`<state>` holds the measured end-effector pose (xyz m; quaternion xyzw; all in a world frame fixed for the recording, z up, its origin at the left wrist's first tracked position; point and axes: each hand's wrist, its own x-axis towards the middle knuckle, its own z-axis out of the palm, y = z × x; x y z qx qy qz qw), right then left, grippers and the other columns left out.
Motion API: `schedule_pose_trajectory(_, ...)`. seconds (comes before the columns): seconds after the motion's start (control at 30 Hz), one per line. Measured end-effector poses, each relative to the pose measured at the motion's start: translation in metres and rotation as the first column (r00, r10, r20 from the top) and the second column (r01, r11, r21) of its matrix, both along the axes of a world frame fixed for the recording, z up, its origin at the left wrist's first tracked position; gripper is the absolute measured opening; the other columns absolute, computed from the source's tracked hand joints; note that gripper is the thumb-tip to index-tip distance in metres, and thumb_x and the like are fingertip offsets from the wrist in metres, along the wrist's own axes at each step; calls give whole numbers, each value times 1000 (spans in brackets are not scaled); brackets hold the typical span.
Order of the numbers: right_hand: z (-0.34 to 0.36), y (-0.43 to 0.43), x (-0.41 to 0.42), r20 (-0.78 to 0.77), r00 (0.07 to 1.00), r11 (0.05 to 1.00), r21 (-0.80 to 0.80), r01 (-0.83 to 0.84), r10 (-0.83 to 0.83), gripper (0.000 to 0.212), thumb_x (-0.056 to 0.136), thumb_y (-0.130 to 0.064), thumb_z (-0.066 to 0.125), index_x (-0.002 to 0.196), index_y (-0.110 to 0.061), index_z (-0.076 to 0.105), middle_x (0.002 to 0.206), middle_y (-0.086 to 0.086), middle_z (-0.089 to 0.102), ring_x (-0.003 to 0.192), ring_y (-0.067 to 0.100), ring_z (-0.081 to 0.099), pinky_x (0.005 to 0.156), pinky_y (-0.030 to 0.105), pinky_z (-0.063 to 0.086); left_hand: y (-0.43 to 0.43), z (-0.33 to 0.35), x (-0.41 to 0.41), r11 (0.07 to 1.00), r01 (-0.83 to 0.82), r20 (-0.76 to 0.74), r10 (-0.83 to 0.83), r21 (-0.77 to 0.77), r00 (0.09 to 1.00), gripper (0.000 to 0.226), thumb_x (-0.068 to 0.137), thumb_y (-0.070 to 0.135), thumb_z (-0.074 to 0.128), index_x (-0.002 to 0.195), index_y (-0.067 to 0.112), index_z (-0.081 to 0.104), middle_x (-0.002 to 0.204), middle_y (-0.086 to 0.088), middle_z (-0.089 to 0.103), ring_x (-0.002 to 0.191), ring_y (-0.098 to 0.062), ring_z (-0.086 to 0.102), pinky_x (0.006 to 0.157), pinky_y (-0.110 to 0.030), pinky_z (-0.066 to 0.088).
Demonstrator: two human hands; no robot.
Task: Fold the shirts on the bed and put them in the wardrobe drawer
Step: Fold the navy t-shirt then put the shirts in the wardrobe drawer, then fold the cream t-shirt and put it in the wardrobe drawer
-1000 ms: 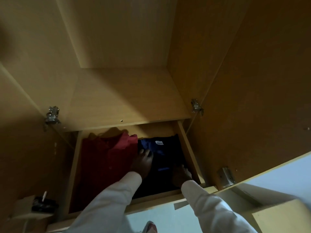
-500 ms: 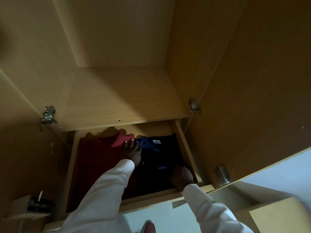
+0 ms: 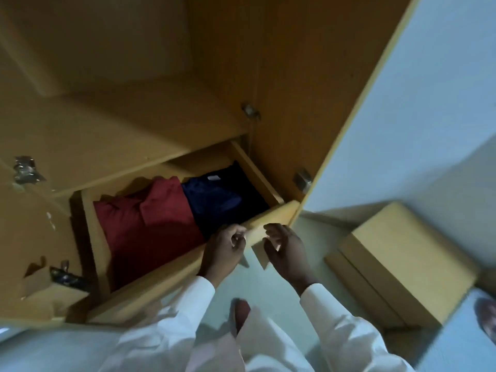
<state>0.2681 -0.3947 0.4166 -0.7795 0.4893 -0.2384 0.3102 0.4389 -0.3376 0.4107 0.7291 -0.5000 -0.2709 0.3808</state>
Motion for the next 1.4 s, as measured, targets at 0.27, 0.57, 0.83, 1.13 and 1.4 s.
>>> schedule_pose_trajectory(0.27, -65, 172, -76, -60, 995, 949, 298, 99, -85, 28, 84, -25, 57, 110, -26, 65, 95, -11, 70, 86, 3, 66, 78, 32, 57, 138, -81, -67, 946, 248, -25, -248, 207, 968, 16, 91, 23, 61, 104, 21, 70, 104, 8, 70, 88, -9, 65, 83, -28, 54)
schedule_pose_trajectory(0.57, -203, 272, -149, -212, 958, 855, 442, 272, -195, 29, 89, -19, 66, 118, -22, 63, 105, -2, 68, 94, 10, 65, 85, 32, 55, 267, -243, -136, 790, 349, -233, -265, 504, 936, 14, 87, 18, 59, 91, 29, 67, 98, 9, 71, 92, -15, 66, 86, -29, 52)
schedule_pose_trajectory(0.83, -332, 305, -184, -108, 957, 855, 430, 290, -270, 22, 91, -13, 63, 112, -20, 66, 98, -5, 71, 93, 5, 67, 81, 19, 53, 299, -399, -196, 814, 282, -338, -113, 508, 934, 19, 91, 20, 56, 103, 25, 70, 102, 7, 72, 93, -11, 65, 88, -21, 49)
schedule_pose_trajectory(1.13, -369, 320, -227, 36, 948, 934, 187, 303, -315, 20, 93, -14, 64, 113, -16, 67, 97, -6, 70, 90, 6, 66, 78, 12, 49, 271, -442, -240, 906, 292, -320, -191, 307, 928, 16, 91, 27, 60, 105, 26, 67, 100, 6, 70, 89, -12, 66, 82, -26, 51)
schedule_pose_trajectory(1.4, -352, 432, -356, 59, 840, 840, 107, 532, -539, 21, 85, -9, 66, 102, -22, 67, 87, -8, 69, 76, -8, 61, 74, 8, 44, 342, -382, -323, 889, 452, -107, -444, 70, 890, 20, 88, 20, 60, 106, 20, 69, 94, 6, 69, 83, -13, 65, 83, -25, 50)
